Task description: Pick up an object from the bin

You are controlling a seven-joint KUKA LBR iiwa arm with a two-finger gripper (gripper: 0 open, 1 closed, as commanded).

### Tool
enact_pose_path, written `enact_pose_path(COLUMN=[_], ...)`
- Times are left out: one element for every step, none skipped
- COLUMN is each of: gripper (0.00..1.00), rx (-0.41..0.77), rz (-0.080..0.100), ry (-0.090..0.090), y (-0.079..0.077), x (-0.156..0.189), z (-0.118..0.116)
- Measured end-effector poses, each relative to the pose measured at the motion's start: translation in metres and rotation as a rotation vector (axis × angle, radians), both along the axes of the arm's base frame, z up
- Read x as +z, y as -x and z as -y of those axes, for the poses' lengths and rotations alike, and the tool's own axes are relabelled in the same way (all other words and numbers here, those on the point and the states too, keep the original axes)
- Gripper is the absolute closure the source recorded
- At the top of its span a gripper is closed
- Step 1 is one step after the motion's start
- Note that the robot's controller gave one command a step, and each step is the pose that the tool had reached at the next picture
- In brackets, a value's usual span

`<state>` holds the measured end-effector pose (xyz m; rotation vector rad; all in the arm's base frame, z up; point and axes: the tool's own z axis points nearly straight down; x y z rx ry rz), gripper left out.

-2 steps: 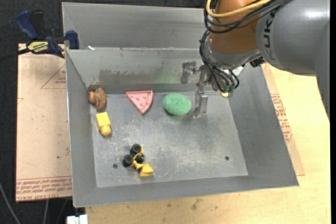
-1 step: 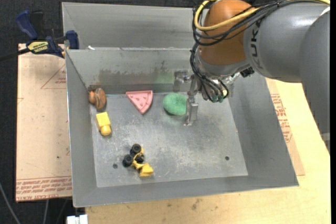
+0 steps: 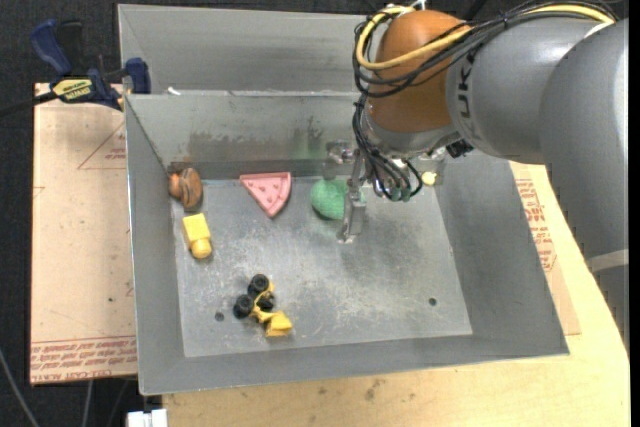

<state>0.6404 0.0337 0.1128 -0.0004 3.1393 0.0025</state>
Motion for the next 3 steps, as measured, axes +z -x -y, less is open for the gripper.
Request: enact_pose_path(gripper=[1.0, 0.0, 0.0], rx=[-0.064, -0.063, -0.063], rz=[-0.001, -0.001, -0.001], ry=[0.001, 0.001, 0.001], y=[0.0063, 0.0064, 0.0064], x=[0.0098, 0.0098, 0.0098], z=[0.0117, 0.0115, 0.0115])
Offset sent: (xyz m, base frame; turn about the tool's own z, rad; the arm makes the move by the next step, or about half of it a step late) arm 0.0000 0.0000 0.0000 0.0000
